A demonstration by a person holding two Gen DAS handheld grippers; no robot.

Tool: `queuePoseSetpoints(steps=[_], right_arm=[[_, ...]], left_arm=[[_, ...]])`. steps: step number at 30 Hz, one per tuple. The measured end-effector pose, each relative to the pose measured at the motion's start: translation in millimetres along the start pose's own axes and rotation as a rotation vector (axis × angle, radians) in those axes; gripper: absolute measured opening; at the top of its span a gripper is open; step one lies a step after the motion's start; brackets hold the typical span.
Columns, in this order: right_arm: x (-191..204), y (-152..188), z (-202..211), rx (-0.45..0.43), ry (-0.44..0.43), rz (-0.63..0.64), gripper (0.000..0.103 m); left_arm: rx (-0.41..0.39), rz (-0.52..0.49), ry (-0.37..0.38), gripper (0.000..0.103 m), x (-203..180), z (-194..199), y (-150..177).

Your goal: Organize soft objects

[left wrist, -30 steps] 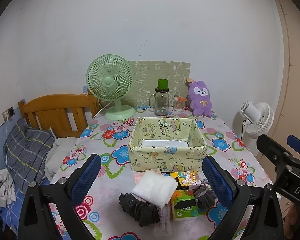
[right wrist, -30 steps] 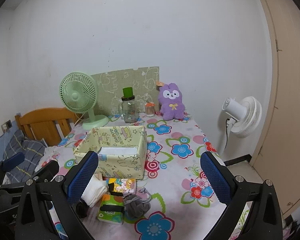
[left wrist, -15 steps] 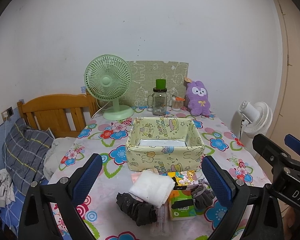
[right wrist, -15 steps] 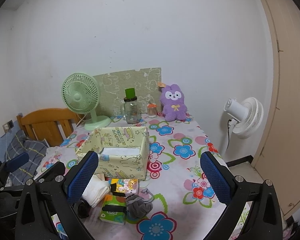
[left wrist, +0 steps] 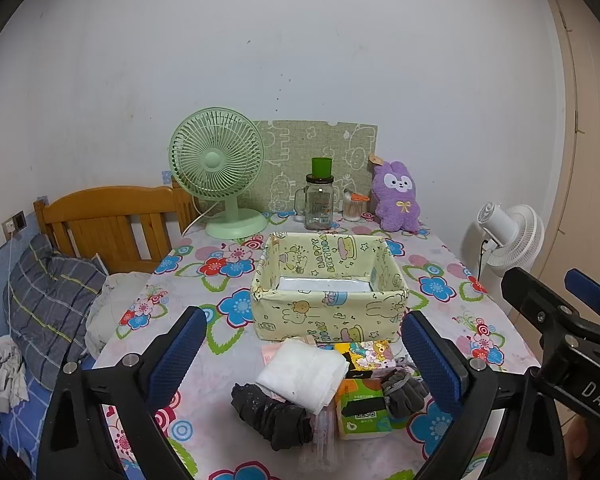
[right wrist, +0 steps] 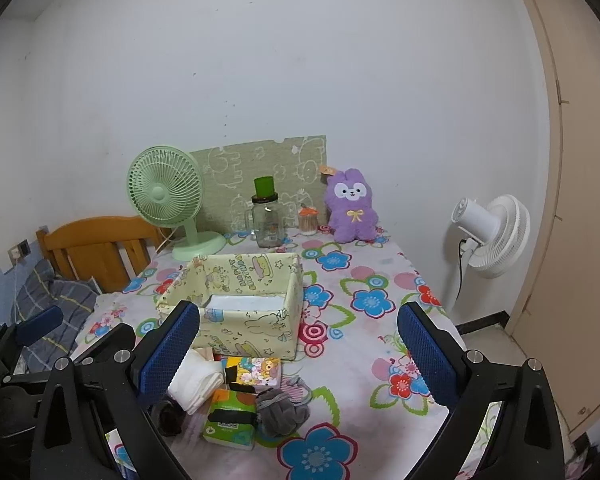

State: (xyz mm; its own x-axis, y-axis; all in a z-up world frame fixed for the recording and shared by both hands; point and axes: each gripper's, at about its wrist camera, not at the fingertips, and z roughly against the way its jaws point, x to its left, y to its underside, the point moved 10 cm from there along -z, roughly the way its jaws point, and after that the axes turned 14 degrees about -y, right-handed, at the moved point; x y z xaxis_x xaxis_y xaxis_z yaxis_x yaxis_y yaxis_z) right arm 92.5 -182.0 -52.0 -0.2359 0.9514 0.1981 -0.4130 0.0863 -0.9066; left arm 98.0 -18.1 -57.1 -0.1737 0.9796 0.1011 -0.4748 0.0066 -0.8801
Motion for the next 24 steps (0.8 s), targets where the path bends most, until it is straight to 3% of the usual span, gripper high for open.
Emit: queuePoseSetpoints(steps=[24], right_arm=[[2.8, 8.3, -11.5, 0.024, -0.013, 0.005, 0.100]], left_arm=[[0.014, -0.002, 0.019, 0.095, -3.3, -10.9, 8.6]])
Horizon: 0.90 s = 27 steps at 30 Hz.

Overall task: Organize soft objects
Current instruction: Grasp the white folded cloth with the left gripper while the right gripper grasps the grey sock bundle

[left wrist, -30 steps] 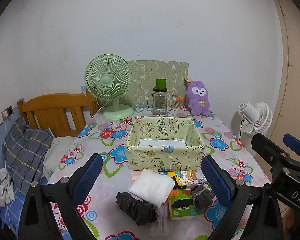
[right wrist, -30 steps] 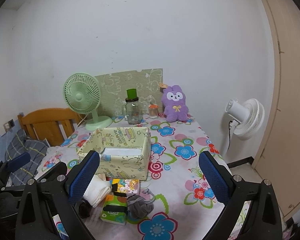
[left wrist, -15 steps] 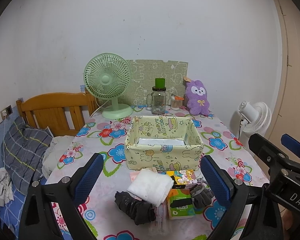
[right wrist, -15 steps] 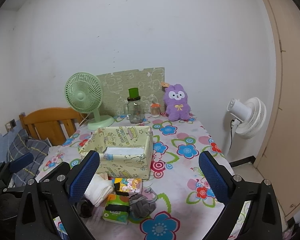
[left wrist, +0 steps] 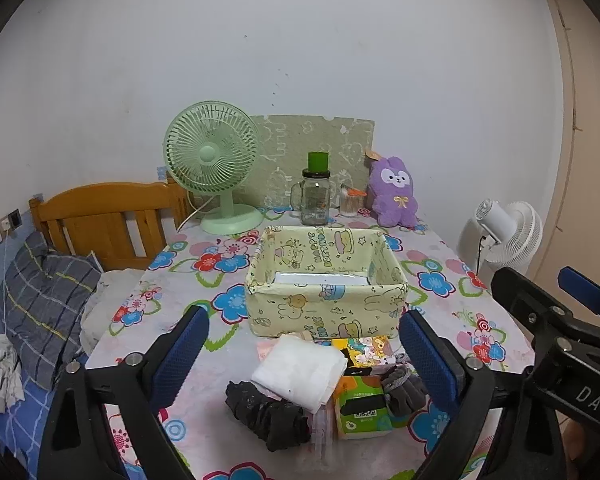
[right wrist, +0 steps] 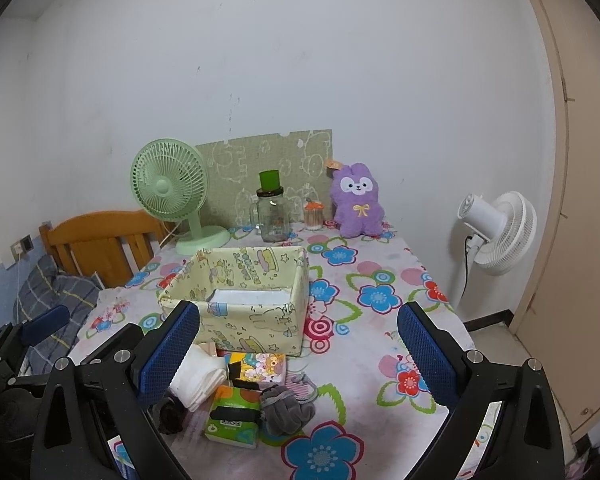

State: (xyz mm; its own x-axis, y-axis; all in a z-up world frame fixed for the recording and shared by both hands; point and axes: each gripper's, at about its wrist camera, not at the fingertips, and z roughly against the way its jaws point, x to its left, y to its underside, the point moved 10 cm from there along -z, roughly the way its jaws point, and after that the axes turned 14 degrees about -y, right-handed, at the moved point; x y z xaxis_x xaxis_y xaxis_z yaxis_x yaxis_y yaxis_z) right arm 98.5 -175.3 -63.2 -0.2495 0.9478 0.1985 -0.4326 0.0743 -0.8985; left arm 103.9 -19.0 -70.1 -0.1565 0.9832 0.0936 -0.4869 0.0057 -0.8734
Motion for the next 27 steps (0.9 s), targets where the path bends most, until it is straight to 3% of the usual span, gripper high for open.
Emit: queuePoseSetpoints(steps=[10, 27], right_arm=[[-1.3, 16.5, -16.2, 0.046, -0.017, -0.002, 0.098], [2.2, 63.9, -60.3, 0.148, -0.081, -0.027, 0.096]], left_arm=[[0.030, -0.004, 0.006, 0.094, -2.3, -17.6, 17.9], [0.164, -0.023, 0.031, 0.085, -9.7, -60.4, 65.8]])
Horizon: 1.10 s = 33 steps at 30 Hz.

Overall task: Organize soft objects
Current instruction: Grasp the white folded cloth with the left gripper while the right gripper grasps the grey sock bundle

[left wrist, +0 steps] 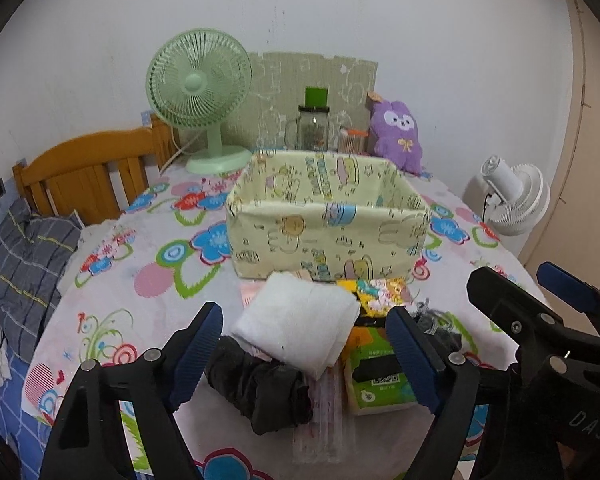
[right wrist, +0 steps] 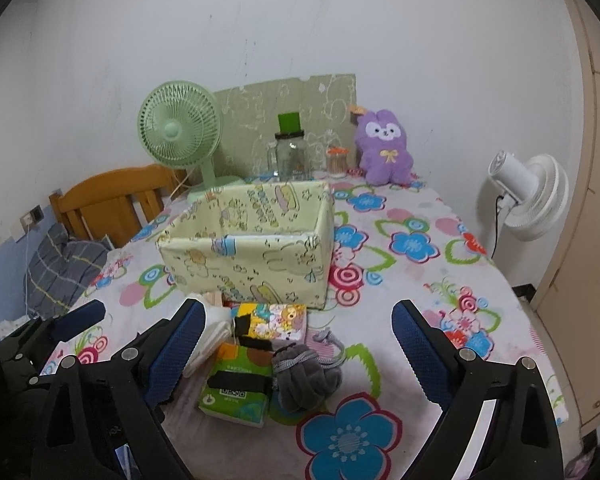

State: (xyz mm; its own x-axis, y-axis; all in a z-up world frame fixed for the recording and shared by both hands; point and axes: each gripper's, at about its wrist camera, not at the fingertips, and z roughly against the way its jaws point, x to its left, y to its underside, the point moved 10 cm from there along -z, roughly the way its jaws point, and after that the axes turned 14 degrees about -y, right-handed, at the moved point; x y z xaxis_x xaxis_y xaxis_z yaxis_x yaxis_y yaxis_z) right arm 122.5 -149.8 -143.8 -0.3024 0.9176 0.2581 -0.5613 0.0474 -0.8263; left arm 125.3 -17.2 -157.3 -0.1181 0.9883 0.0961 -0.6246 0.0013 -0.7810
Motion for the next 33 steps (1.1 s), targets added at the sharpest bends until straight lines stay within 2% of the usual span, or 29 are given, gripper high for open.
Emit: queuePoseSetpoints(steps=[6, 18, 20, 27, 33], right_arm=[[-5.5, 10.4, -16.5, 0.044, -0.002, -0.019, 0.094], [-21.2, 37.6, -51.0, 0.176, 0.011, -0.081, 0.082], [-22.6, 42.0, -55.9, 0.196, 0.008, -0.091, 0.079], [-22.2, 52.2, -67.0, 0.245, -0.011, -0.115, 0.067], [-19.1, 60.0, -73.8, 0.275, -0.032, -0.133, 0.052]], left_arm=[[0.039, -0.010, -0.001, 0.084, -1.8, -14.7, 8.4], [0.112, -0.055, -0.042, 0.076, -8.5, -46.0, 25.8], [0.124, -0.063, -0.046, 0.070, -10.2, -48.8, 27.9], [0.157, -0.078, -0.054, 0.066, -14.5, -57.6, 34.2], [0.167, -0.104, -0.058, 0.057, -19.8, -61.0, 38.9]])
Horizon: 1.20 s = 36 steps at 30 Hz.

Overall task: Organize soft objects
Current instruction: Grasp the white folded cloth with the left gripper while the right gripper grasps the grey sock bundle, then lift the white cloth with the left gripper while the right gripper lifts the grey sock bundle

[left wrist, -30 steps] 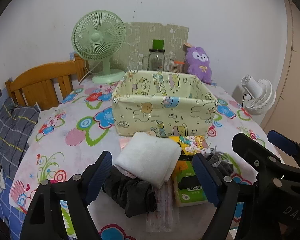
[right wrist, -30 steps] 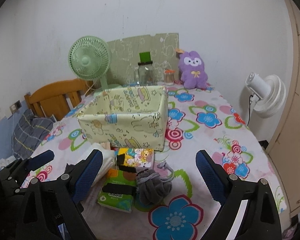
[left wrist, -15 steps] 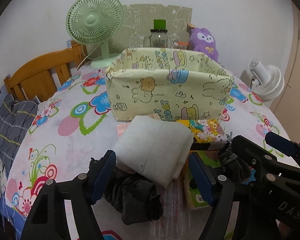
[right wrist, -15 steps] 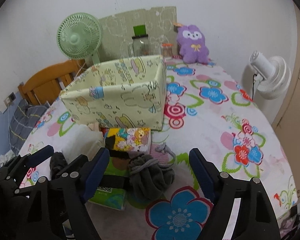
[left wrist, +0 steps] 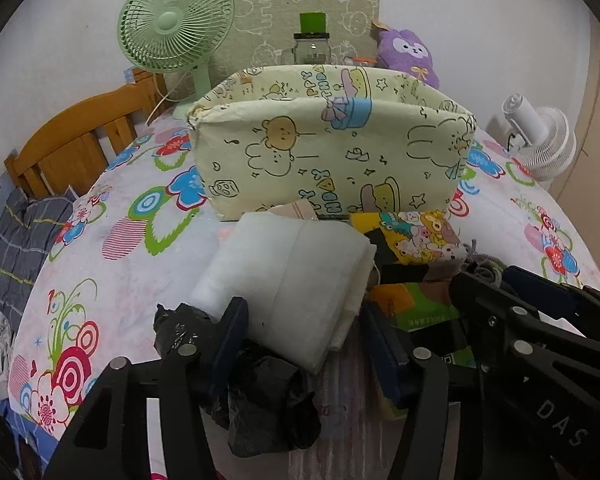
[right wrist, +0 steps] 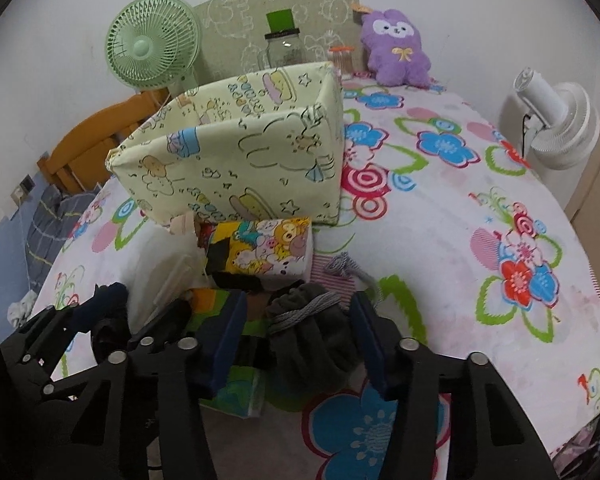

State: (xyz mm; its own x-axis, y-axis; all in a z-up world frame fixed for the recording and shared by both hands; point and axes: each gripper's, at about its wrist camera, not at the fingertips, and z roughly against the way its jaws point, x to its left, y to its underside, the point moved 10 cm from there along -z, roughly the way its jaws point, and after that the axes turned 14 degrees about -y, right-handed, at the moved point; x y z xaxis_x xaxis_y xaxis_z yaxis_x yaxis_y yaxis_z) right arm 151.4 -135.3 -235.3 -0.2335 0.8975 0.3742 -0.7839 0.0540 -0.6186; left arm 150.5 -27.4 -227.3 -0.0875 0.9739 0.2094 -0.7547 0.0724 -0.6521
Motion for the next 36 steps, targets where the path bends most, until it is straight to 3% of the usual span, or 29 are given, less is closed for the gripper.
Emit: queuePoseSetpoints(steps=[2, 8, 20, 36], right_arm=[[-0.6, -0.2, -0.1, -0.005, 0.013, 0.001, 0.042], [-1.3, -1.7, -0.2, -0.006, 0.021, 0.002, 0.035], [10.6, -15.6, 13.8, -0.056, 0.038, 0.035, 0.032], [40.9, -46.9, 41.5, -0.139, 0.001, 0.076, 0.032]], left_arm=[[-0.001, -0.001, 0.007, 0.052, -0.8, 0.2, -0.1], [0.000, 0.004, 0.034, 0.040, -2.7, 0.4, -1.2], [-0.007, 0.033, 0.087, 0.018, -2.4, 9.0, -9.6], [-0.079, 0.066, 0.088, 0.010, 10.7, 39.9, -41.4]])
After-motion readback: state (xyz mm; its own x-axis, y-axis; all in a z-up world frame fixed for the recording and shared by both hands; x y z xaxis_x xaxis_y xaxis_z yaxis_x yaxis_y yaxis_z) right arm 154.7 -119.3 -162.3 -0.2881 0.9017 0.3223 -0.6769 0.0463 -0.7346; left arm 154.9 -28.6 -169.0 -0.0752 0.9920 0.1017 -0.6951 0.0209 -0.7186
